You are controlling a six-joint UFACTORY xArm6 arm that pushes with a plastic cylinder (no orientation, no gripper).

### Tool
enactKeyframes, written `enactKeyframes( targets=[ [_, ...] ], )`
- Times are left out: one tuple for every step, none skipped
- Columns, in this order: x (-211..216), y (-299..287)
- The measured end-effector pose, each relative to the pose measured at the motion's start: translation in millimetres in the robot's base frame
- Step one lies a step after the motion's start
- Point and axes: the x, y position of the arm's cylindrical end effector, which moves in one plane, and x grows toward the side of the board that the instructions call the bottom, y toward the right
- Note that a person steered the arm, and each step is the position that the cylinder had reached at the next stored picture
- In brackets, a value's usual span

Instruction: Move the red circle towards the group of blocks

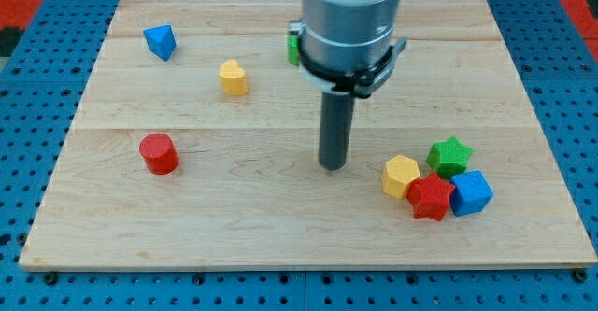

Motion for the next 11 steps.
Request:
enactKeyframes(
  targets=[
    [19.9, 32.7],
    [19.9, 7.1],
    [22.4, -91.4],
    [18.3, -206.7],
    [-20.4, -247.1],
    [-30.1, -197.4],
    [-25.4, -124.6],
    [-10.5, -109.4],
    [3.0, -102.1],
    [3.8, -11.6],
    [3.8, 9.9]
  ],
)
